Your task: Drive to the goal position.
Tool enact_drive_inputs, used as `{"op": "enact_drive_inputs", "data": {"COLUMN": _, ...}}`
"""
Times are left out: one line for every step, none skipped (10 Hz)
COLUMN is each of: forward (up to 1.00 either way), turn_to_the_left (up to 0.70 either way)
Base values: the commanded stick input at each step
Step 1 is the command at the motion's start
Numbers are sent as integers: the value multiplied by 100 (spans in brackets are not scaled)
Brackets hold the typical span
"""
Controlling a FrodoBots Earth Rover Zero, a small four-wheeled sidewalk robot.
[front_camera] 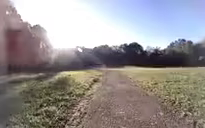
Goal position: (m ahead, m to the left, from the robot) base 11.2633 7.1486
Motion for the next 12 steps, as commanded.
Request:
{"op": "enact_drive_inputs", "data": {"forward": 50, "turn_to_the_left": 0}}
{"op": "enact_drive_inputs", "data": {"forward": 50, "turn_to_the_left": 0}}
{"op": "enact_drive_inputs", "data": {"forward": 50, "turn_to_the_left": 0}}
{"op": "enact_drive_inputs", "data": {"forward": 50, "turn_to_the_left": 0}}
{"op": "enact_drive_inputs", "data": {"forward": 50, "turn_to_the_left": 0}}
{"op": "enact_drive_inputs", "data": {"forward": 50, "turn_to_the_left": 0}}
{"op": "enact_drive_inputs", "data": {"forward": 50, "turn_to_the_left": 0}}
{"op": "enact_drive_inputs", "data": {"forward": 50, "turn_to_the_left": 0}}
{"op": "enact_drive_inputs", "data": {"forward": 50, "turn_to_the_left": 0}}
{"op": "enact_drive_inputs", "data": {"forward": 50, "turn_to_the_left": 0}}
{"op": "enact_drive_inputs", "data": {"forward": 50, "turn_to_the_left": 0}}
{"op": "enact_drive_inputs", "data": {"forward": 50, "turn_to_the_left": 0}}
